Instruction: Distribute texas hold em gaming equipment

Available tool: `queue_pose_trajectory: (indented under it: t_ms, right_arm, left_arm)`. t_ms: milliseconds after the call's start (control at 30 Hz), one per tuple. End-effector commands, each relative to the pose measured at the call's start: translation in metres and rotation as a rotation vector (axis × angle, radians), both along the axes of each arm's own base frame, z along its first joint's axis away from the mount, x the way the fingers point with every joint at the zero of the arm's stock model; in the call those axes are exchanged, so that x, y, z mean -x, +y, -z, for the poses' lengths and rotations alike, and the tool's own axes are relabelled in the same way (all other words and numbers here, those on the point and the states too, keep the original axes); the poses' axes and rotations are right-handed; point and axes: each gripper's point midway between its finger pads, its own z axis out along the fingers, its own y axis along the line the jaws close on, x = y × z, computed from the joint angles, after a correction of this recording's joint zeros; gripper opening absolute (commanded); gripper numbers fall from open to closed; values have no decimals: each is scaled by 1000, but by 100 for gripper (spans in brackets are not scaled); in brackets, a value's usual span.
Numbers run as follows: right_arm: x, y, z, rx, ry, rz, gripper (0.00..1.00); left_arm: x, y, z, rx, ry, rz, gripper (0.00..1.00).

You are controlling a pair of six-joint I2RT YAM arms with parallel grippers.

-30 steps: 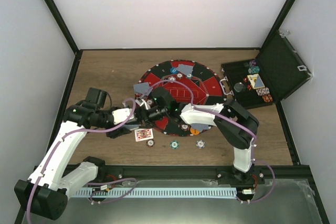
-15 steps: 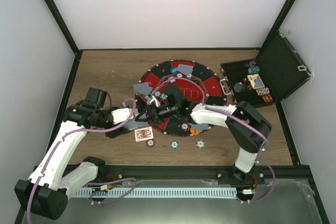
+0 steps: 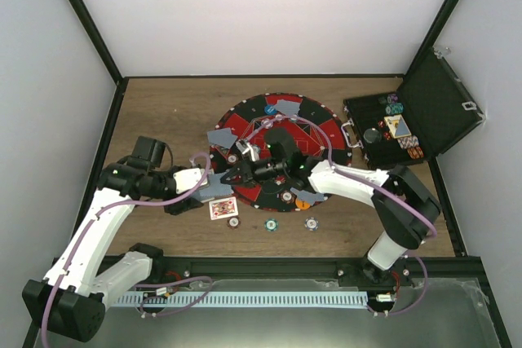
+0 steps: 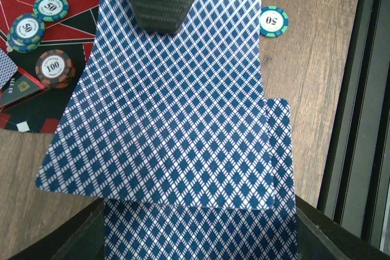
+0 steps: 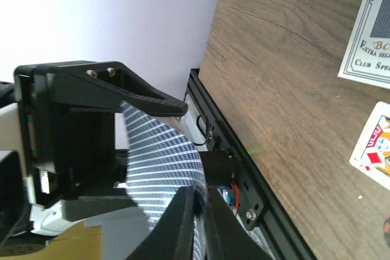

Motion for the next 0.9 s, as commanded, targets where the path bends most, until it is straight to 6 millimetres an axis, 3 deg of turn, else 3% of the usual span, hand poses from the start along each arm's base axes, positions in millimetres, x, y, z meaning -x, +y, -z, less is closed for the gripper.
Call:
queue_pose_trajectory:
  t_ms: [0, 200, 367, 467, 633, 733, 867]
  right_arm:
    - [-2, -7, -16, -3, -29, 25, 2]
    - [-12, -30, -28, 4, -68, 58, 1]
    - [-39, -58, -32, 80, -171, 96, 1]
    - [-65, -79, -19, 242, -251, 145, 1]
    - [-132, -114, -1, 600, -499, 317, 1]
    - [-177, -140, -6, 799, -702, 469, 1]
    - [-214, -148, -13, 1059, -1011, 531, 1]
  left_arm:
    - [-1, -7, -11, 45, -37, 31, 4]
    - [-1, -5, -11, 33, -42, 29, 4]
    - [-1, -4, -9, 29, -36, 25, 4]
    - [-1, -4, -9, 26, -33, 24, 4]
    - [0, -4, -10, 26, -30, 19, 4]
    - [0, -3, -9, 23, -27, 12, 4]
    - [1, -2, -8, 18, -22, 8, 4]
